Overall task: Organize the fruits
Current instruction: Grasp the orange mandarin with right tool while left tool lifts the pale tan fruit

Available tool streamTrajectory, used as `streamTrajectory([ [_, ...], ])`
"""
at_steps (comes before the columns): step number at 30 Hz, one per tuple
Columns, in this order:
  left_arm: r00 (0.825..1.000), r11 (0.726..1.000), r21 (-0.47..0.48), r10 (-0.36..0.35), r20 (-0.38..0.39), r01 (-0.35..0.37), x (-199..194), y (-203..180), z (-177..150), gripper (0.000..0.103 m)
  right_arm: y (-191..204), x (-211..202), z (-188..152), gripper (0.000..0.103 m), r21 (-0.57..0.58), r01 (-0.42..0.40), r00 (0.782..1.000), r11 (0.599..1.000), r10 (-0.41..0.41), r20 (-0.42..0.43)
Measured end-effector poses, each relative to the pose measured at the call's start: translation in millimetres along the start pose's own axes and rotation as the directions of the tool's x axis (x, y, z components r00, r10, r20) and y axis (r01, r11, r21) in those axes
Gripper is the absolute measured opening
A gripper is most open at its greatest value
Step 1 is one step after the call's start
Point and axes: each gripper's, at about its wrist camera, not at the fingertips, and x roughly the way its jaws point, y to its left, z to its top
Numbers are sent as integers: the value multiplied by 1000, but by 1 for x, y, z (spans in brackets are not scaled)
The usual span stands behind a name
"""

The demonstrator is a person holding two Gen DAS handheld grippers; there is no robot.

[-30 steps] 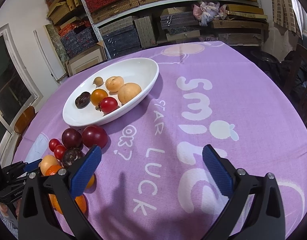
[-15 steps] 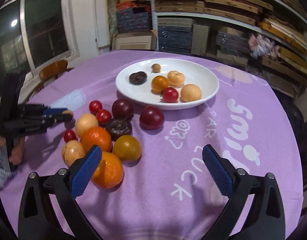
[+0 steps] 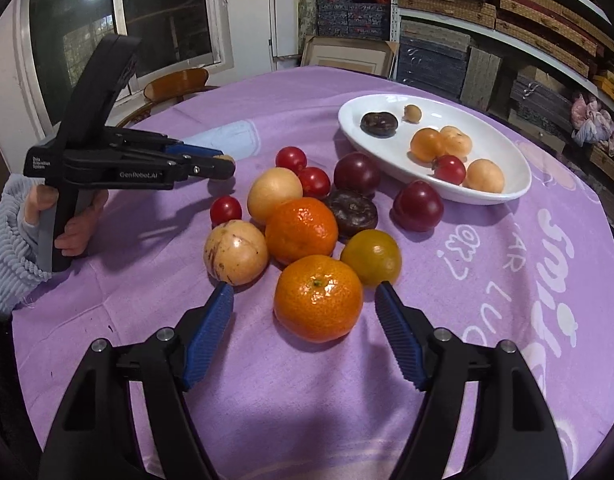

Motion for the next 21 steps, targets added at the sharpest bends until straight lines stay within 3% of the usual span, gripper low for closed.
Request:
streamTrajectory([
  [6,1000,1000,10,-1,-8,1,0,-3,-1,27,2,9,-3,49,-14,47,999,999,-47,-17],
  [14,1000,1000,16,-4,-3,4,0,-6,-2,27,2,8,-3,48,-41,60,998,997,-60,-5],
  [17,1000,1000,16,-2,25,1,-6,-7,-1,27,-11,-8,2,48,20,27,998,999,-28,59],
  [21,999,1000,5,2,49,-2,-9,-8,8,27,-29,-22,6,48,118,30,992,993,-44,117],
])
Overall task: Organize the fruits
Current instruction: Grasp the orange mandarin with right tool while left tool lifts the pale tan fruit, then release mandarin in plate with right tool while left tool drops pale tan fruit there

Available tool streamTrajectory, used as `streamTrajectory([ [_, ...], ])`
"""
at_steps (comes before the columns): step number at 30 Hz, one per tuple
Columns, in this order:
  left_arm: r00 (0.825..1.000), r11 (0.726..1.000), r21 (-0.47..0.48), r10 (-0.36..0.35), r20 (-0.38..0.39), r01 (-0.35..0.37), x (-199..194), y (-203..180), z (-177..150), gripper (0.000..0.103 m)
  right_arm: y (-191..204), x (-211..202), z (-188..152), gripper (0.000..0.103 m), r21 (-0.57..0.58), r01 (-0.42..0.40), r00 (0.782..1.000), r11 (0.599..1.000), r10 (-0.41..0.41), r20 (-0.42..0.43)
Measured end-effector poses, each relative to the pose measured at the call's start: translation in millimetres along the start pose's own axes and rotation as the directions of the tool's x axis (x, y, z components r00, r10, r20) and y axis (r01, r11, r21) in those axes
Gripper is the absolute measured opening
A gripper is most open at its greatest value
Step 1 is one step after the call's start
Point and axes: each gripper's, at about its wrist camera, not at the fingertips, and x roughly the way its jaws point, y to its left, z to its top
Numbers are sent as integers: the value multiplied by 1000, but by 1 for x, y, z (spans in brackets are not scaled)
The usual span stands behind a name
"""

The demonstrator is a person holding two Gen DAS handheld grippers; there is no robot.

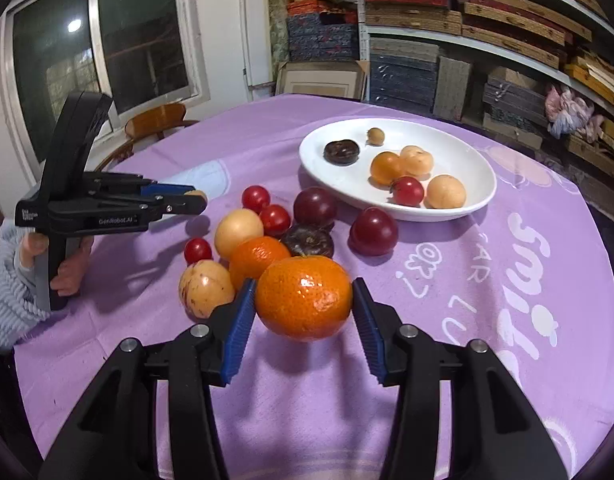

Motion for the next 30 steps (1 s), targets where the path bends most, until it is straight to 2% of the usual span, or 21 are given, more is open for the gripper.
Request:
streamTrajectory([
  [5,1000,1000,8,7,12,-7,7,-5,42,27,-26,-2,19,48,136,82,995,987,-88,39],
  [9,1000,999,35,1,18,-1,23,-18,84,27,-52,11,53,48,186,154,986,970,-162,27],
  [14,999,999,18,-41,-31,41,62,-38,115,27,-96,47,105,48,278,196,979,940,-201,-10],
  [18,997,999,24,-42,-72,44,93,-51,125,27,-130,84,131,48,351,223,975,910,-214,-65],
  [20,995,999,25,-42,-93,44,104,-53,127,27,-141,101,136,48,365,225,974,904,-205,-95],
  [22,993,999,9,-44,-105,45,110,-52,128,27,-147,108,136,48,379,223,975,898,-204,-90],
  [24,994,999,0,-41,-100,41,109,-48,127,33,-152,105,132,53,399,206,978,893,-197,-65],
  [25,995,999,-7,-36,-90,36,106,-45,126,44,-153,100,129,56,412,200,979,889,-198,-49],
  [26,996,999,-16,-32,-80,31,102,-41,126,49,-152,95,124,57,420,194,980,886,-197,-36],
  [29,997,998,-52,-39,-70,35,87,-29,121,50,-144,72,112,60,429,170,982,887,-188,0],
  [30,997,997,-66,-37,-67,33,80,-23,118,52,-139,62,108,67,427,164,982,889,-188,15],
])
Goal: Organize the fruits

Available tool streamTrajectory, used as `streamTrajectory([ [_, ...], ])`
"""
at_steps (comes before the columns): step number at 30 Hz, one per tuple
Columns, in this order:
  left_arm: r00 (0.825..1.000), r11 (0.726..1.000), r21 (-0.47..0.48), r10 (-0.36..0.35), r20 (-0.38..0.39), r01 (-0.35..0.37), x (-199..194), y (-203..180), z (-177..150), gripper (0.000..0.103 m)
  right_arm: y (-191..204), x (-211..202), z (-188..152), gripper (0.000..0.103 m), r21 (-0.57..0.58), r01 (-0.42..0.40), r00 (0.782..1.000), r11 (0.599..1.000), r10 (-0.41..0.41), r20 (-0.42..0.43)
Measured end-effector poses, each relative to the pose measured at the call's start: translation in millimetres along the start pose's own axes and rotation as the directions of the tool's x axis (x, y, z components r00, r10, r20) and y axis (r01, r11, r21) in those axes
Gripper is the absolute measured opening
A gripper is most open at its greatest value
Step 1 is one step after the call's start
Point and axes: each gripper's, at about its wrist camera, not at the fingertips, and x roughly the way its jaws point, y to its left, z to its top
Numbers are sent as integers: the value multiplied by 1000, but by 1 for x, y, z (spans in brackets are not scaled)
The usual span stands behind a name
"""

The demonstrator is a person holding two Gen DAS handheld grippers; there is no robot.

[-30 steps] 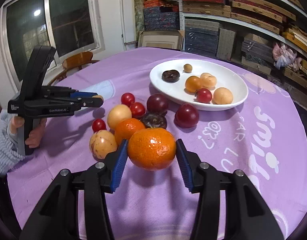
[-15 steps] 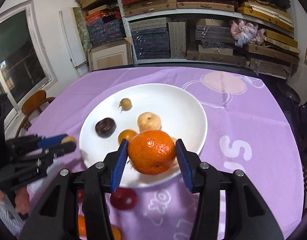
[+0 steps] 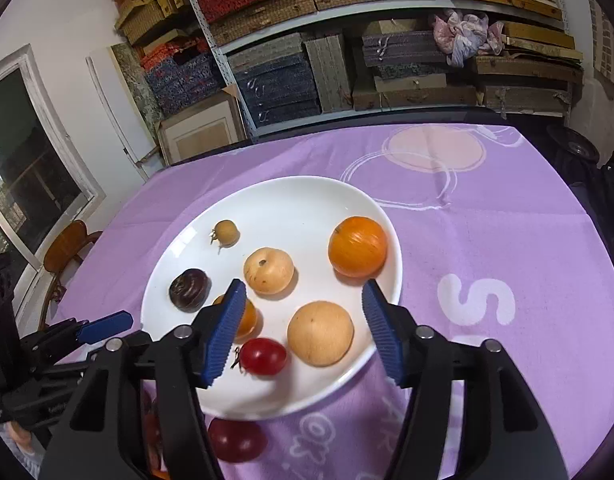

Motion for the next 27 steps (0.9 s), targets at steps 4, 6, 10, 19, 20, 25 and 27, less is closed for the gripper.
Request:
streamTrajectory([
  [4,997,998,-35,59,54,-57,-40,19,-28,74,5,-54,-35,99,-8,27,995,1000,-26,91],
  [6,991,994,-45,105,78,-102,-58,27,-49,76,6,-73,-54,99,-13,24,994,1000,-23,105],
  [10,980,985,-34,173,96,-171,-79,35,-88,83,-3,-97,-93,99,15,49,988,999,-51,145],
  [19,978,976,145,139,157,-162,-102,4,-144,87,-30,-105,-115,99,57,92,978,994,-101,182],
  [20,978,973,165,133,160,-160,-101,0,-146,87,-34,-104,-114,99,77,80,980,994,-93,177],
  [25,985,965,219,120,122,-144,-83,-12,-151,87,-43,-96,-112,99,128,54,988,990,-71,137],
  [27,985,961,226,135,108,-157,-77,-12,-151,87,-40,-94,-112,99,120,52,989,991,-68,130],
])
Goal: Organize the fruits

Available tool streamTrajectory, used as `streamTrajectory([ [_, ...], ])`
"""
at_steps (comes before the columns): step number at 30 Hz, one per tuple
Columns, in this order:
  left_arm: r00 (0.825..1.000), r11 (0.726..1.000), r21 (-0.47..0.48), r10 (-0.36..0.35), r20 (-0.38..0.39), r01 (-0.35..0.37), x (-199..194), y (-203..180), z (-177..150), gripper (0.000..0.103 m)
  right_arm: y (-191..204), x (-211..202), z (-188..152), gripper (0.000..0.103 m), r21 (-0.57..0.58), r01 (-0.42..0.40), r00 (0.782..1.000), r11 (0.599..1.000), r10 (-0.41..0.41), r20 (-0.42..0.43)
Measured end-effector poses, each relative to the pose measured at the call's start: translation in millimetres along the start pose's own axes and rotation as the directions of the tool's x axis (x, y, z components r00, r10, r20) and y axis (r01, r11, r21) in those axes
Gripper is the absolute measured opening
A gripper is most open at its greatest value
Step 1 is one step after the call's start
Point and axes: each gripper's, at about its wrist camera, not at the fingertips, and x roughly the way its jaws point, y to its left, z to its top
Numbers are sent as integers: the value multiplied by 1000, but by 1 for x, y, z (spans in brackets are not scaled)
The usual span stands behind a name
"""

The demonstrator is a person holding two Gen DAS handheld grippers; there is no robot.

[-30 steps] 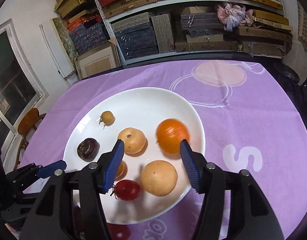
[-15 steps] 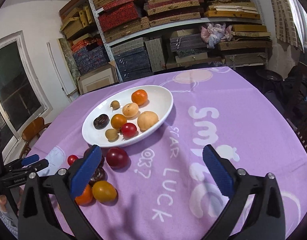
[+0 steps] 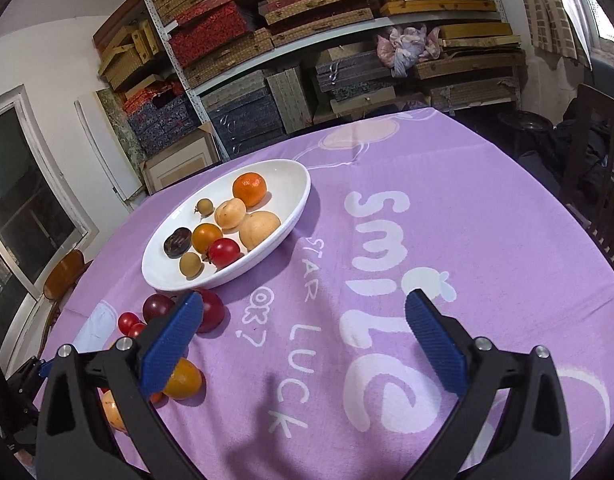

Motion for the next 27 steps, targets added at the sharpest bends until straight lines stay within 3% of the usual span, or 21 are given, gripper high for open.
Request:
streamTrajectory([
  [11,994,1000,-20,7,-106,-9,25,6,0,87,11,1,-3,99,-42,3,1000,999,-3,-5],
  [23,991,981,-180,50,-123,-72,23,47,-4,87,11,2,-2,99,-46,-2,1000,999,2,-15],
  [27,993,982,-183,29,-114,-50,19,46,-2,87,11,4,-3,99,-46,1,1000,999,-2,-20],
])
